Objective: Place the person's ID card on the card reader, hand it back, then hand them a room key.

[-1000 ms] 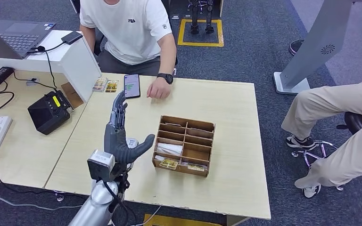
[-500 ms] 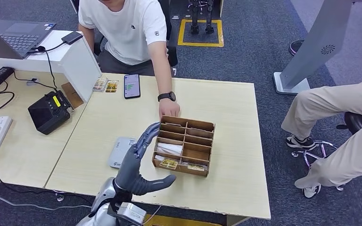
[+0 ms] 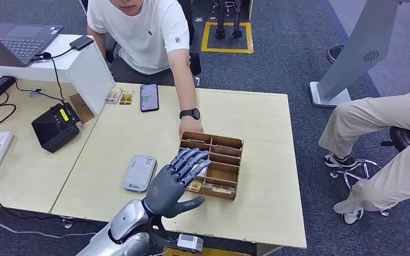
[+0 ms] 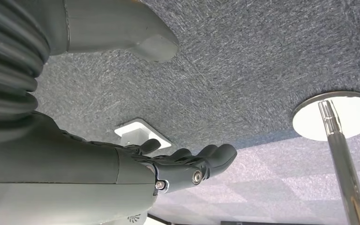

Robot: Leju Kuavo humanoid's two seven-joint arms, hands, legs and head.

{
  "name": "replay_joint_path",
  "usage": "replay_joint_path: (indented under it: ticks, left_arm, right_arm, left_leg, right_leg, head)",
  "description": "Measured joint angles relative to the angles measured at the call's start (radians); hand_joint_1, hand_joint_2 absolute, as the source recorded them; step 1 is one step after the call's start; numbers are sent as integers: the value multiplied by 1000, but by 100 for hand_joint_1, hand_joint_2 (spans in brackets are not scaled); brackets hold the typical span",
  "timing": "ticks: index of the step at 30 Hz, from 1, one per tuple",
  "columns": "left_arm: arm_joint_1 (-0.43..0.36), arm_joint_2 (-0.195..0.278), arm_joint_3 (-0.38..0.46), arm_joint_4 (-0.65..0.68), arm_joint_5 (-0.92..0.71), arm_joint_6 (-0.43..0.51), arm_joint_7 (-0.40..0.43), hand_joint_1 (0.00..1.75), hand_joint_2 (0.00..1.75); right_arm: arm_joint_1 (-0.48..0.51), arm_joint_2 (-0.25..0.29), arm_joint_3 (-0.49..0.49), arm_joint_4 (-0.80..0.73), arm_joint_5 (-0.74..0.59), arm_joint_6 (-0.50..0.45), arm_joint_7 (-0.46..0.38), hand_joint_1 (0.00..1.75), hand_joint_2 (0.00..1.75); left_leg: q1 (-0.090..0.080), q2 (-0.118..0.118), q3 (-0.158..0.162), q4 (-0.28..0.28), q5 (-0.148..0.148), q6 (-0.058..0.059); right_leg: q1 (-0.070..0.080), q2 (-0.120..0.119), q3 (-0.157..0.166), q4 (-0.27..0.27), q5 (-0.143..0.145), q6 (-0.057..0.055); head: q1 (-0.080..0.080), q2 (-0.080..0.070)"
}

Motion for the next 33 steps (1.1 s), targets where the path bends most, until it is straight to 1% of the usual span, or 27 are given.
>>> replay_joint_path:
  ticks: [4,14,23,28,33]
  left_arm:
    - [-19,4,-18,36,-52,3,35,0,175]
    - [-52,6,-57,92,-95,2,72,0,175]
    - [-70,4,-70,128,-108,-4,86,0,175]
    - [-74,3,-78,144,-127,-7,101,0,175]
    - [-83,-6,-84,170,-129,-16,113,0,175]
  right_arm:
    - [1,0,0,0,13,0,-9,0,175]
    - [5,0,0,0,52,0,-12,0,175]
    - [6,0,0,0,71,0,-9,0,175]
    - [7,0,0,0,71,0,-25,0,175]
    - [7,0,0,0,84,0,-13,0,175]
  left_leg:
    - [0,0,0,0,0,0]
    - [0,0,0,0,0,0]
    - [0,0,0,0,0,0]
    - [0,0,0,0,0,0]
    - [0,0,0,0,0,0]
  right_leg:
    - [0,0,0,0,0,0]
    - [0,0,0,0,0,0]
    - [0,0,0,0,0,0]
    - [0,0,0,0,0,0]
    - [0,0,0,0,0,0]
  head:
    - [0,0]
    - [0,0]
    - [0,0]
    - [0,0]
    - [0,0]
